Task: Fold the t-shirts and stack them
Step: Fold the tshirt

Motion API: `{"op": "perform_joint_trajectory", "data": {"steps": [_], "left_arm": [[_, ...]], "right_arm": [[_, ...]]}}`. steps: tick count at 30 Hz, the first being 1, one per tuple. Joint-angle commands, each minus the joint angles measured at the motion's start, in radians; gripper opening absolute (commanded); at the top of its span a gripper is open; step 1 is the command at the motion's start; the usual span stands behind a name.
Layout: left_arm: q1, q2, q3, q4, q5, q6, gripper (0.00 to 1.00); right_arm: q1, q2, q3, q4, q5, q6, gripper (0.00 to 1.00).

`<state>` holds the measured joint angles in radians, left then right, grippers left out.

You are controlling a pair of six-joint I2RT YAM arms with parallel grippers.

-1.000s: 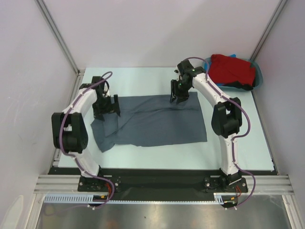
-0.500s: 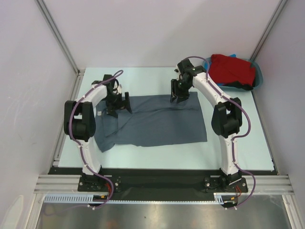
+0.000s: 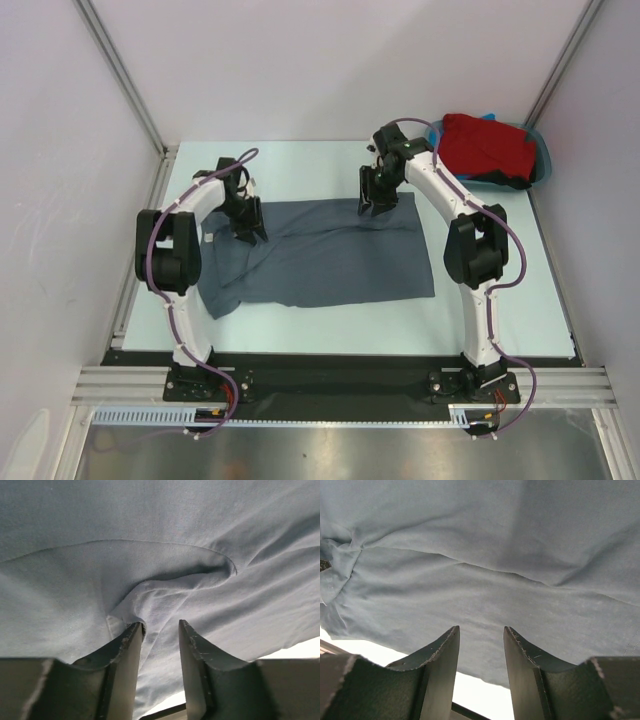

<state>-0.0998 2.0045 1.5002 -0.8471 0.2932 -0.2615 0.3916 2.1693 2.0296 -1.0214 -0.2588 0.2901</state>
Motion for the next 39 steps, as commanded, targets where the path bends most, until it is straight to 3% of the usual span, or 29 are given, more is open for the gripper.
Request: {"op": "perform_joint_trajectory", "data": {"steps": [1, 2, 3, 10, 23, 28, 33, 35, 36, 38, 39], "left_arm": [[0.002, -0.003, -0.006, 0.005, 0.008, 0.001, 0.4], [0.002, -0.003, -0.006, 0.003, 0.007, 0.002, 0.29], [0.003, -0.001, -0.006, 0.003, 0.007, 0.002, 0.26], [0.0, -0.023, -0.011, -0.015, 0.007, 0.011, 0.16], [-0.066, -0.207, -0.144, -0.033, 0.061, 0.042, 0.15], [-0.095, -0.24, -0.184, -0.021, 0.118, 0.053, 0.26], [-0.106, -0.251, -0.228, -0.024, 0.178, 0.061, 0.22], [-0.115, -0.275, -0.242, -0.018, 0.155, 0.061, 0.4], [-0.115, -0.285, -0.245, -0.018, 0.092, 0.059, 0.57], [-0.115, -0.294, -0.218, -0.036, 0.017, 0.051, 0.58], [-0.115, -0.294, -0.203, -0.05, -0.026, 0.044, 0.67]], "right_arm": [[-0.003, 0.001, 0.026, -0.011, 0.006, -0.014, 0.46], [-0.003, 0.001, 0.02, -0.009, 0.006, -0.016, 0.46], [-0.003, 0.0, 0.02, -0.008, 0.006, -0.016, 0.46], [-0.008, -0.003, 0.004, -0.006, 0.006, -0.014, 0.46], [-0.008, 0.015, 0.007, 0.001, -0.01, -0.026, 0.46], [-0.007, 0.023, 0.011, -0.002, -0.016, -0.028, 0.46], [-0.008, 0.021, 0.014, -0.009, -0.011, -0.034, 0.46], [-0.007, 0.018, 0.009, -0.009, -0.01, -0.032, 0.46], [-0.007, 0.017, 0.011, -0.009, -0.01, -0.032, 0.46], [-0.007, 0.017, 0.012, -0.012, -0.008, -0.032, 0.46], [-0.007, 0.015, 0.012, -0.016, -0.002, -0.032, 0.46]]}}
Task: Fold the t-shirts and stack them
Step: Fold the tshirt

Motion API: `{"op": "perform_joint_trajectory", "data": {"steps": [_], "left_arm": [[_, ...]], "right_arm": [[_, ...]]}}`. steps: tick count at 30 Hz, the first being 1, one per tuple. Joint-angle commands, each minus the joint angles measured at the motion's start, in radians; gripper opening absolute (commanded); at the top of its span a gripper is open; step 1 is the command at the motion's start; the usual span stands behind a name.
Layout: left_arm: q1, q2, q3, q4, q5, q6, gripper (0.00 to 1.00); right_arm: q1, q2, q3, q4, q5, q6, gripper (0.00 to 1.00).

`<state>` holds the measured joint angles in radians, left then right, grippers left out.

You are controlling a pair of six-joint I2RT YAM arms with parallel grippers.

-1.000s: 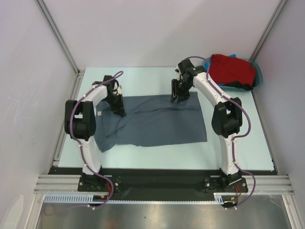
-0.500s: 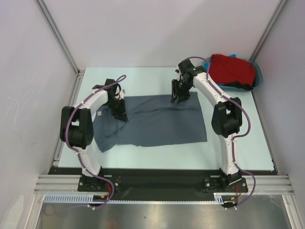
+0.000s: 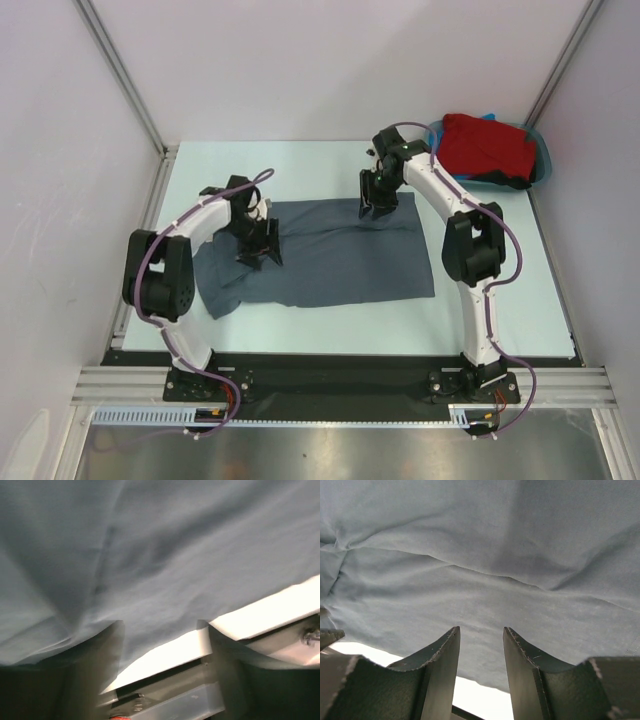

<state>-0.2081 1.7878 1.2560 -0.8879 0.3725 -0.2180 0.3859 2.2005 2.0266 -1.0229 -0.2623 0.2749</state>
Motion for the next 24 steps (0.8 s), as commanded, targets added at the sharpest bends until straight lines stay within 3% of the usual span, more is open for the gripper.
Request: {"op": "perform_joint_trajectory", "data": {"steps": [1, 7, 12, 24], "left_arm": [[-0.007, -0.082, 0.057, -0.032, -0.178, -0.004, 0.99], [-0.007, -0.149, 0.103, -0.078, -0.323, -0.052, 1.0], [-0.007, -0.234, 0.039, -0.143, -0.417, -0.127, 1.0], [-0.005, -0.511, -0.216, -0.299, -0.431, -0.277, 1.0]], "right_arm": [[0.001, -0.018, 0.023, -0.017, 0.015, -0.011, 0.46], [-0.012, -0.041, 0.049, -0.089, 0.107, -0.003, 0.46], [-0.024, -0.079, 0.024, -0.204, 0.144, 0.001, 0.45], [-0.047, -0.358, -0.345, -0.226, 0.195, 0.122, 0.45]]}}
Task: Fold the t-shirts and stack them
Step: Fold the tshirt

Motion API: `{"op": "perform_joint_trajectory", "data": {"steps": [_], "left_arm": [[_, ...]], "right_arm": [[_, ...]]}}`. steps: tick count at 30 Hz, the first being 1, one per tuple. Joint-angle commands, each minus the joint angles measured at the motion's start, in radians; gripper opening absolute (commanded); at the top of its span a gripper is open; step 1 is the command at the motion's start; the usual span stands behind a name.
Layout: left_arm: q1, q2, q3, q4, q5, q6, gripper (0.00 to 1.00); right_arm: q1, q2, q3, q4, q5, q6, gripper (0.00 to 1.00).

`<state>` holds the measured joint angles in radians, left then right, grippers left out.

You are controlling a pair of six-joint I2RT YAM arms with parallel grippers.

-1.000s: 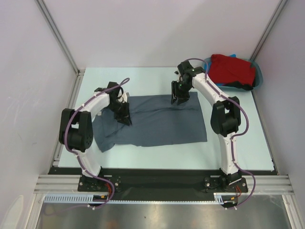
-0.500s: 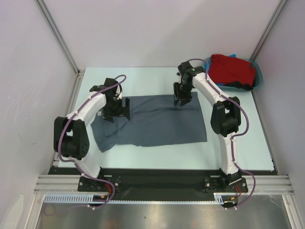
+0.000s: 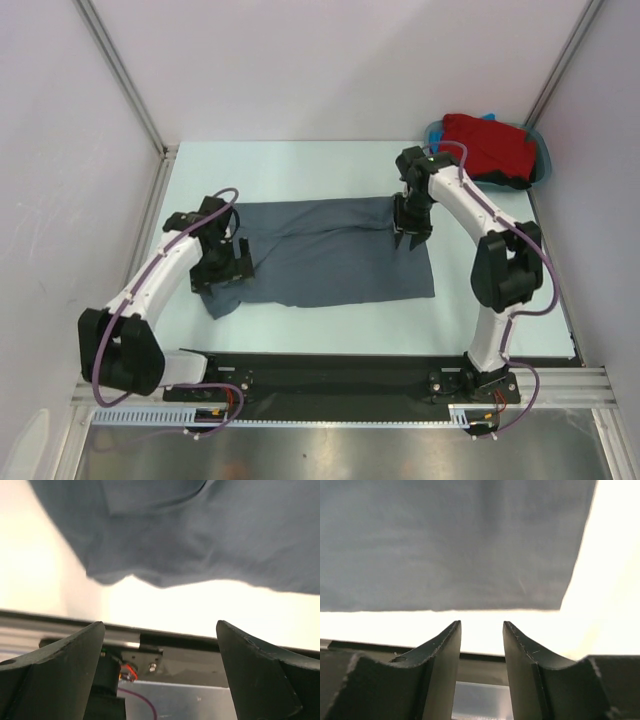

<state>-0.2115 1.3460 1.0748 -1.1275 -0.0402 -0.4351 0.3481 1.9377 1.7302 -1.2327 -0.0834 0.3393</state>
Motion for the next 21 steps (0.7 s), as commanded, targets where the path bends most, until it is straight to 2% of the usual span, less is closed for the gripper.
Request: {"op": "perform_joint_trajectory", "data": {"steps": [1, 5, 10, 17, 21], "left_arm": [[-0.002, -0.083, -0.05, -0.067, -0.017, -0.07, 1.0], [-0.002, -0.123, -0.119, -0.09, -0.001, -0.085, 1.0], [-0.002, -0.122, -0.136, -0.12, 0.002, -0.076, 1.0], [-0.002, -0.071, -0.13, -0.155, -0.13, -0.079, 1.0], [-0.002, -0.059, -0.174, -0.147, -0.136, -0.119, 1.0]], "right_arm": [[-0.015, -0.124, -0.101, -0.005, 0.01, 0.067, 0.45], [-0.027, -0.167, -0.184, -0.004, 0.0, 0.09, 0.45], [-0.064, -0.187, -0.239, -0.005, 0.027, 0.115, 0.45], [-0.136, -0.258, -0.34, 0.059, 0.08, 0.182, 0.46], [-0.167, -0.324, -0.425, 0.119, 0.079, 0.194, 0.46]]}}
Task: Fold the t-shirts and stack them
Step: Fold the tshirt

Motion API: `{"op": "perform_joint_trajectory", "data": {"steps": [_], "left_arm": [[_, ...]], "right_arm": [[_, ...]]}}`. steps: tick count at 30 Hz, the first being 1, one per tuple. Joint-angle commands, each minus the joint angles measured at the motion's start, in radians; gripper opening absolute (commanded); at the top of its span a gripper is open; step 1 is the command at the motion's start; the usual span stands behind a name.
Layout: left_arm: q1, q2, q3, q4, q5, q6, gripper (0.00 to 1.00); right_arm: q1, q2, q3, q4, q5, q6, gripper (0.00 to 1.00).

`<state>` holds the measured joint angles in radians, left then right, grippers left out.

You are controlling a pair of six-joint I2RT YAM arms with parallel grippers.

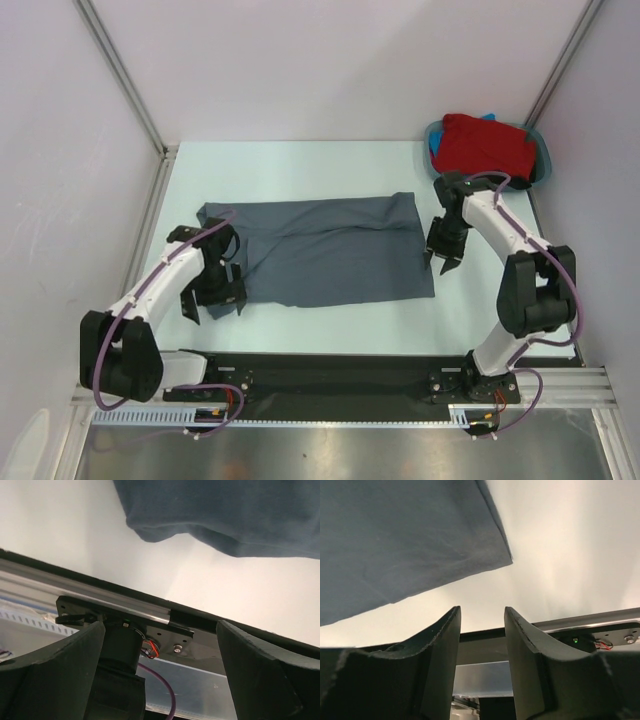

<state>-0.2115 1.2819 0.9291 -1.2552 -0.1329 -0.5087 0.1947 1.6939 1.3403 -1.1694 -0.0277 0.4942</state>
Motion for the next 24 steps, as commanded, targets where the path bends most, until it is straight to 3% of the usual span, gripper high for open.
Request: {"op": "perform_joint_trajectory", "data": {"steps": [1, 8, 17, 24], "left_arm": [[-0.002, 0.007, -0.044, -0.015, -0.037, -0.059, 1.0], [-0.002, -0.047, -0.168, 0.069, -0.007, -0.077, 1.0], [0.0, -0.027, -0.056, 0.21, 0.118, -0.057, 1.0], [0.021, -0.01, -0.059, 0.28, 0.056, -0.123, 1.0]], "right_arm": [[-0.017, -0.104, -0.05, 0.074, 0.022, 0.044, 0.46], [-0.035, -0.186, -0.183, 0.158, -0.014, 0.053, 0.47], [-0.095, -0.208, -0.291, 0.292, -0.133, 0.018, 0.47], [-0.095, -0.201, -0.267, 0.303, -0.129, 0.014, 0.47]]}}
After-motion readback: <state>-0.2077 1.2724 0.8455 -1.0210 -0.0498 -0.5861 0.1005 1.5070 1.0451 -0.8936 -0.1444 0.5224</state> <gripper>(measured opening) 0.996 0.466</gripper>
